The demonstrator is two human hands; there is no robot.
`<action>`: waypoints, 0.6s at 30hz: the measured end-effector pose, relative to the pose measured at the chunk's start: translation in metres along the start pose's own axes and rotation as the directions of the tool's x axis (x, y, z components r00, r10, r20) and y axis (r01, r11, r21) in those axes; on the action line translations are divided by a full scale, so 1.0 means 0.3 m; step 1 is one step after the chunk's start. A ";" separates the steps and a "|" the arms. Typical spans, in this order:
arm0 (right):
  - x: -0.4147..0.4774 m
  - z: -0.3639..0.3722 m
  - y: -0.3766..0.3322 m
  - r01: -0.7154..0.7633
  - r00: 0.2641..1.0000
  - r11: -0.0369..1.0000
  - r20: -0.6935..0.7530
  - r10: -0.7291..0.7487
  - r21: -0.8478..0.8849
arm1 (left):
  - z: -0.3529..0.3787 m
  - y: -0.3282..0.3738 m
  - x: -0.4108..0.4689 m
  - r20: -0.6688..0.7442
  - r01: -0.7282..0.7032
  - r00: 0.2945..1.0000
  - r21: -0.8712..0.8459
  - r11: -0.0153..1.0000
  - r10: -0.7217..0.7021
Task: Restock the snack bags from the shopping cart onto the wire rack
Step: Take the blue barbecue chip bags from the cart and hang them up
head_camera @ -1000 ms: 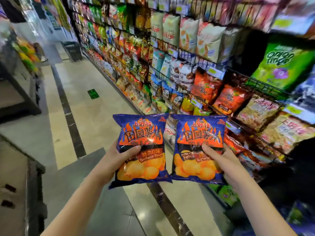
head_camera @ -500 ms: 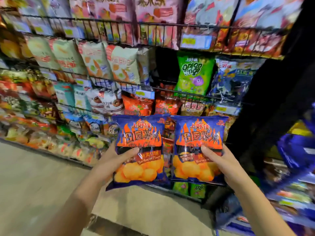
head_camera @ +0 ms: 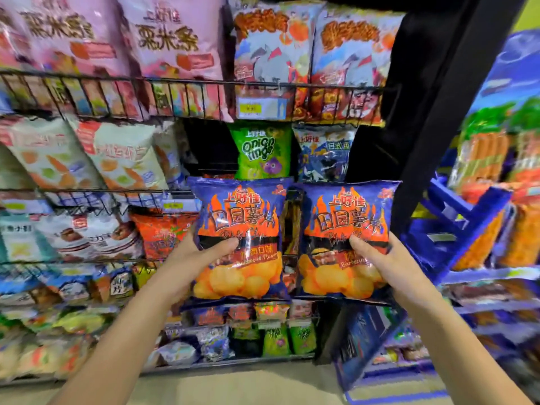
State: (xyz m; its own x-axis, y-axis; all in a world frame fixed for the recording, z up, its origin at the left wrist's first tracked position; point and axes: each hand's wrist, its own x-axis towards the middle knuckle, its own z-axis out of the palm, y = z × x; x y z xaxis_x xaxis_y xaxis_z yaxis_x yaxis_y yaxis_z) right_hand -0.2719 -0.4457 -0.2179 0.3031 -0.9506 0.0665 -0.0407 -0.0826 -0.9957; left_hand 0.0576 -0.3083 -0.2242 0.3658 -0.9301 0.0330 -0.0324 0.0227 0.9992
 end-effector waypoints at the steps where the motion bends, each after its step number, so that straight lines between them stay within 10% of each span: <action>1: 0.015 -0.008 -0.012 0.011 1.000 1.000 -0.015 -0.011 -0.004 | 0.013 0.019 0.014 -0.004 -0.005 1.000 -0.003 1.000 0.005; 18: 0.299 -0.082 -0.341 0.146 0.986 0.988 0.073 -0.149 0.042 | 0.081 0.384 0.214 -0.071 -0.196 0.978 0.011 0.980 0.197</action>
State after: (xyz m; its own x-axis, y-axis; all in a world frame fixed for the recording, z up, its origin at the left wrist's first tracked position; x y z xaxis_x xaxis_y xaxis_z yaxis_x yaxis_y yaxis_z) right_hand -0.2639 -0.5298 -0.1084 0.3745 -0.9032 0.2095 0.0438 -0.2085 -0.9770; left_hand 0.0547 -0.3743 -0.1074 0.4172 -0.8792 0.2302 -0.1133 0.2010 0.9730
